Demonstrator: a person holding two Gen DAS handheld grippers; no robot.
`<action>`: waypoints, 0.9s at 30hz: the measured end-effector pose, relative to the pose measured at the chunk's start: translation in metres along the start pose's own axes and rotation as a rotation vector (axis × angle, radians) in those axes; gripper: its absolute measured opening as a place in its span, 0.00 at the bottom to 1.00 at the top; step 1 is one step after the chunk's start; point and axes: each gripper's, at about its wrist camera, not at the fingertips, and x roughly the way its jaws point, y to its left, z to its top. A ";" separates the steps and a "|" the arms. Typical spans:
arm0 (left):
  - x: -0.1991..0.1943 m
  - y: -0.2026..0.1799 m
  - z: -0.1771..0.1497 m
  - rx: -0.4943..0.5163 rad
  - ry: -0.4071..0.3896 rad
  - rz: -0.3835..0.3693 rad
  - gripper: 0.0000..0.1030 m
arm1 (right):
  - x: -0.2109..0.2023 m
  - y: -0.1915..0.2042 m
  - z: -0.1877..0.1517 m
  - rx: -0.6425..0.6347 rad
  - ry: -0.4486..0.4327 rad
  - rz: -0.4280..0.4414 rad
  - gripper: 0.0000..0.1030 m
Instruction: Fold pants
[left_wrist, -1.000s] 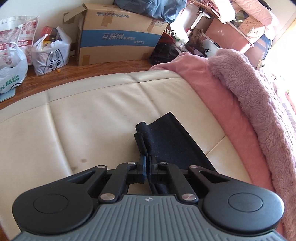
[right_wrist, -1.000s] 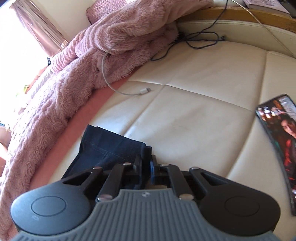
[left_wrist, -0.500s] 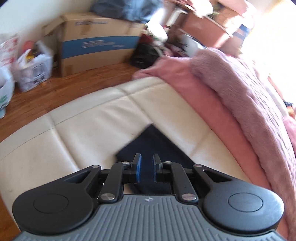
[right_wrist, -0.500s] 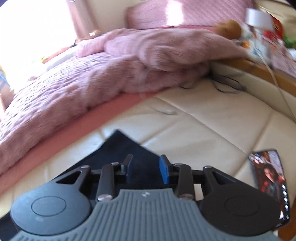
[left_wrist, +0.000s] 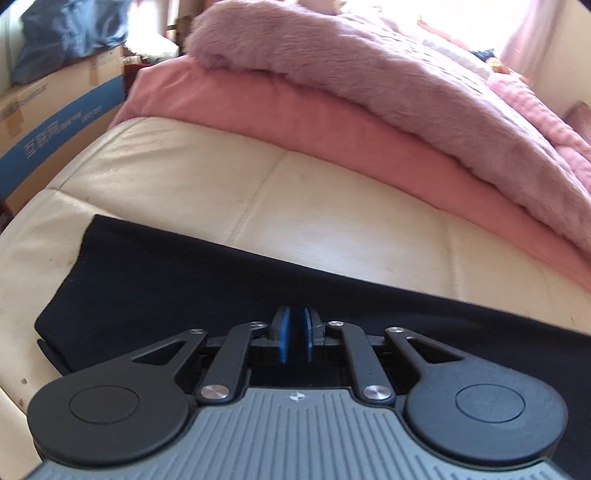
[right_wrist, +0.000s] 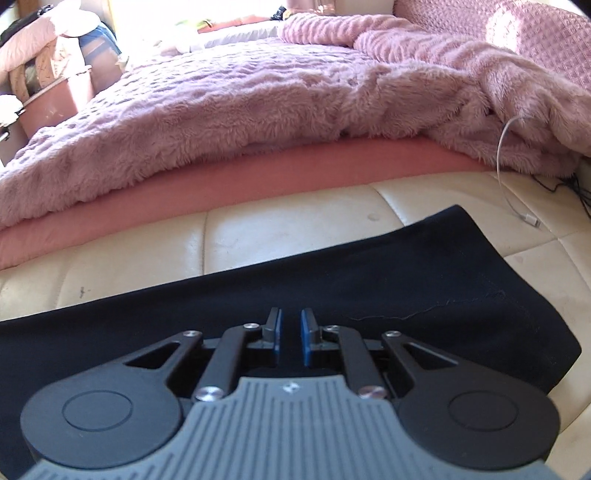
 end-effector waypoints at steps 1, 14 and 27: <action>0.001 0.008 0.003 -0.021 -0.015 0.000 0.09 | 0.003 -0.001 -0.001 0.000 0.008 -0.005 0.06; -0.041 0.079 0.030 -0.216 -0.113 0.131 0.21 | -0.016 0.038 -0.008 -0.071 -0.005 0.082 0.06; -0.075 0.166 -0.044 -0.749 -0.113 -0.038 0.47 | -0.054 0.130 -0.071 -0.277 0.089 0.269 0.08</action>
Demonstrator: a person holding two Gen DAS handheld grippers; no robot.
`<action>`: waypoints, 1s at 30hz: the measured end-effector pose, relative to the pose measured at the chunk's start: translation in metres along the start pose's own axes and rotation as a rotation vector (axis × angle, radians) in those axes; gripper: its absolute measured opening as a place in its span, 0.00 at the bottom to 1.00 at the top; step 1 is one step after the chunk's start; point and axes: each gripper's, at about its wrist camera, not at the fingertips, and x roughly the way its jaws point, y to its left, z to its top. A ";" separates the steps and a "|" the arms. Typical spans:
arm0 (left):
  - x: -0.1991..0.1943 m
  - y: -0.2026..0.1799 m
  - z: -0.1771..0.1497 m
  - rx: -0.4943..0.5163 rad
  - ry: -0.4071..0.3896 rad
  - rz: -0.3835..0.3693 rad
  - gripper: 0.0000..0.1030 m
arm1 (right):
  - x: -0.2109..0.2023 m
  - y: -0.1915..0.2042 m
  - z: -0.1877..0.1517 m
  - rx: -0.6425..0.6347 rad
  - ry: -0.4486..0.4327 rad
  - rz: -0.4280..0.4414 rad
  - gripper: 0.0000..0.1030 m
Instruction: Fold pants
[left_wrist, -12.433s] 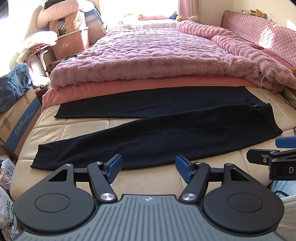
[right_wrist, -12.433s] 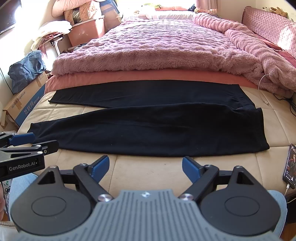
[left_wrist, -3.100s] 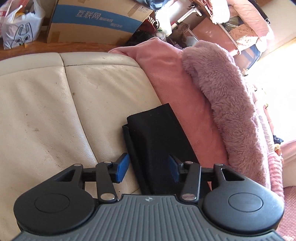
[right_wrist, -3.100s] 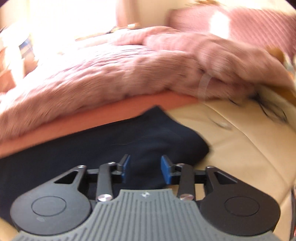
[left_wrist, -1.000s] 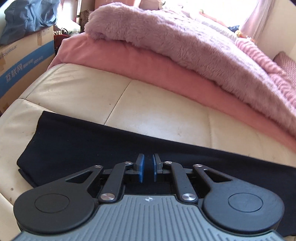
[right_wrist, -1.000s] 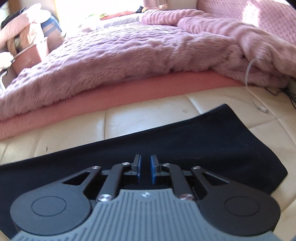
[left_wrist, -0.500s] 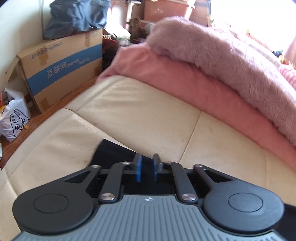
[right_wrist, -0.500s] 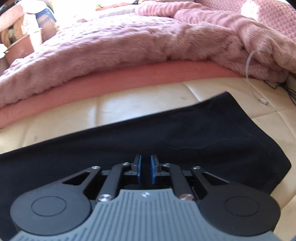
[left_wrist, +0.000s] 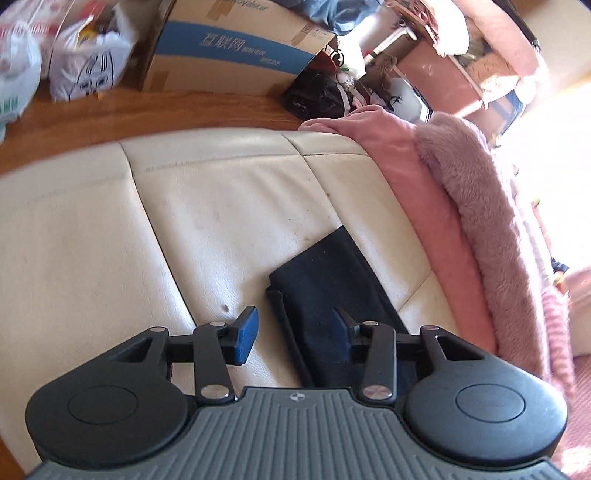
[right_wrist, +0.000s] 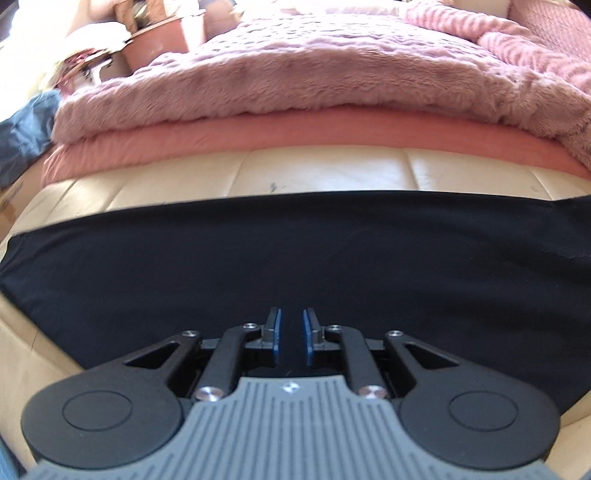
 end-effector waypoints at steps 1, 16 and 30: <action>0.002 0.000 -0.002 -0.005 -0.001 -0.007 0.47 | -0.004 0.004 -0.002 -0.019 0.001 0.004 0.08; 0.006 0.001 -0.011 -0.014 -0.026 -0.036 0.48 | -0.075 0.031 -0.087 -0.368 0.101 -0.218 0.29; 0.011 0.021 -0.010 -0.166 -0.034 -0.101 0.46 | -0.053 0.011 -0.082 -0.375 0.148 -0.241 0.02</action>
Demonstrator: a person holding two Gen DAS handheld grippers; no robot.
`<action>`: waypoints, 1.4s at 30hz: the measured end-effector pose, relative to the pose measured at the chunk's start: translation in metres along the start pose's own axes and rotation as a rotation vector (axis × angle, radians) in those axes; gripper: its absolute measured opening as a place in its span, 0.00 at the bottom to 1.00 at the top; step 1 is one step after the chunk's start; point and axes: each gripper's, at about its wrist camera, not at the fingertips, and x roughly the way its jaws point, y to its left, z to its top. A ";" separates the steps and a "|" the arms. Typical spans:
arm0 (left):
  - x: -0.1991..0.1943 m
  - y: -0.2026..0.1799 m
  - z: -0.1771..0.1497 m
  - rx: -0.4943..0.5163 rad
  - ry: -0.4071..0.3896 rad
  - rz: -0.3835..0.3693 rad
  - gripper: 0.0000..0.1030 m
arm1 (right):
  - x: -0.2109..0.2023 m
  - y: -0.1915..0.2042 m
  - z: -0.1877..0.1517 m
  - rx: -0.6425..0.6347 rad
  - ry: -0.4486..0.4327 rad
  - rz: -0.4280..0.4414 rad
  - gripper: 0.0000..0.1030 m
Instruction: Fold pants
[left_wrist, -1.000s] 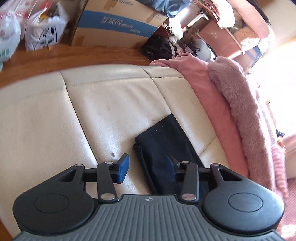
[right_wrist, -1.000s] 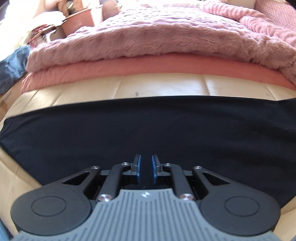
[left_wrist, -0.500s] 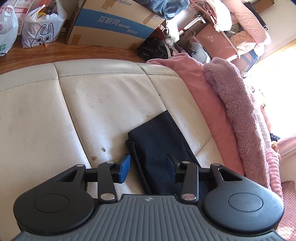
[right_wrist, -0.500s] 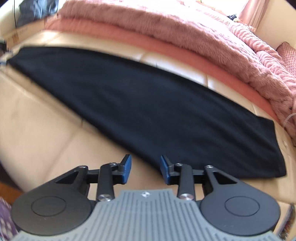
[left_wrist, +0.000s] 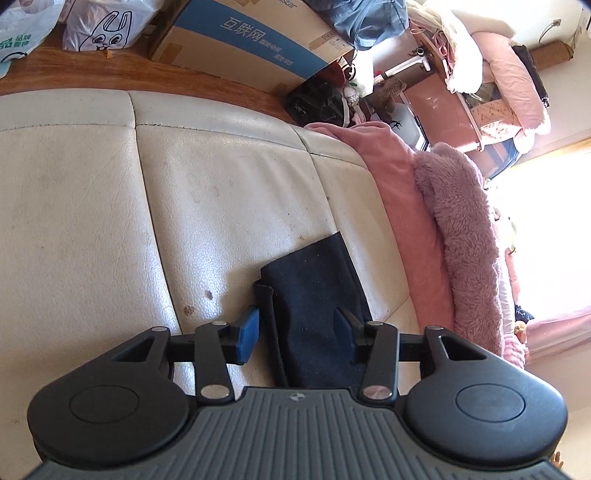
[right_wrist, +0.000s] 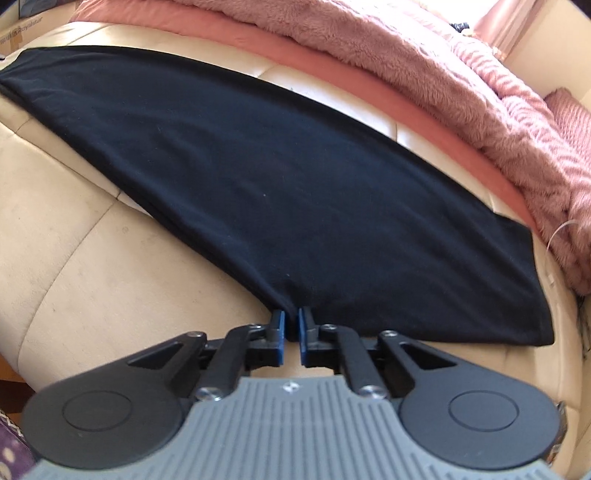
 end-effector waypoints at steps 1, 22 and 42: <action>0.002 0.000 -0.001 0.000 -0.006 0.004 0.44 | 0.001 0.000 0.001 0.002 0.002 0.002 0.02; -0.061 -0.214 -0.128 0.836 -0.196 -0.059 0.03 | -0.008 -0.062 0.015 0.281 -0.129 0.209 0.28; -0.005 -0.202 -0.463 1.658 0.328 -0.158 0.08 | 0.002 -0.110 -0.011 0.427 -0.147 0.222 0.30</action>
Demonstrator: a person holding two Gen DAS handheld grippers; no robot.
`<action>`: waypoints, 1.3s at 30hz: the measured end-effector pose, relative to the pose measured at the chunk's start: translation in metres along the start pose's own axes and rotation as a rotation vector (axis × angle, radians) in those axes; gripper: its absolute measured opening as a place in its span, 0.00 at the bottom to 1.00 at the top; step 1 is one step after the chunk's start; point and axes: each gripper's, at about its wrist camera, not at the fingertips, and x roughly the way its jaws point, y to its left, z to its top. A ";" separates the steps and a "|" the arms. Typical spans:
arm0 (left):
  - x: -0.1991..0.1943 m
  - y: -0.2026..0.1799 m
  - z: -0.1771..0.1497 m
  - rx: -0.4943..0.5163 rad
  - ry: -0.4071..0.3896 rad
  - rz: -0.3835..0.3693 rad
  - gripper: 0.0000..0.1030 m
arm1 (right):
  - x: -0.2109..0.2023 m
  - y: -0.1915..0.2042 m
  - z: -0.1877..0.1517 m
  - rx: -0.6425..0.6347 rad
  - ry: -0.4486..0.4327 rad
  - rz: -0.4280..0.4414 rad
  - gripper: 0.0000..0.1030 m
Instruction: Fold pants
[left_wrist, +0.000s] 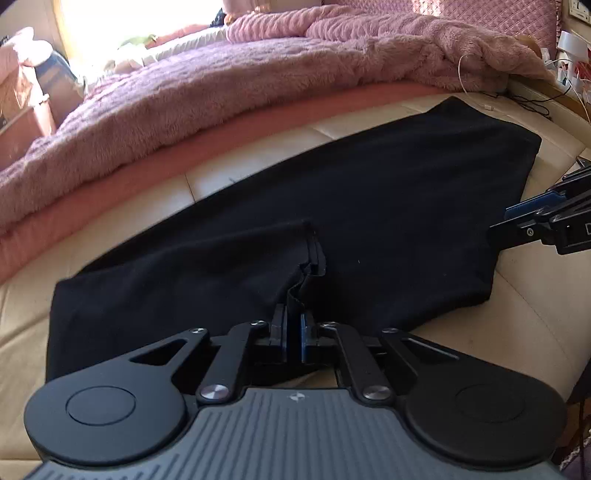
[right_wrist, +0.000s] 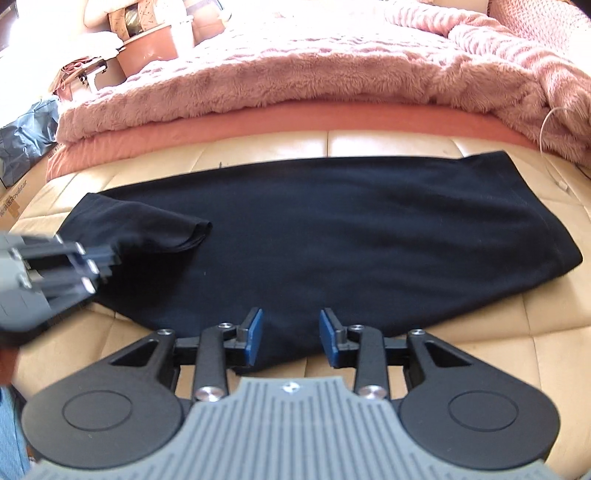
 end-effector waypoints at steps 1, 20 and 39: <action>0.001 0.004 -0.001 -0.024 0.016 -0.024 0.12 | 0.000 -0.002 -0.003 0.001 0.005 0.003 0.30; 0.034 0.058 0.035 -0.301 0.094 -0.133 0.46 | 0.043 0.039 0.009 -0.051 0.025 0.108 0.13; 0.044 0.084 0.034 -0.527 0.061 -0.215 0.03 | 0.059 0.038 0.009 -0.029 0.001 0.164 0.16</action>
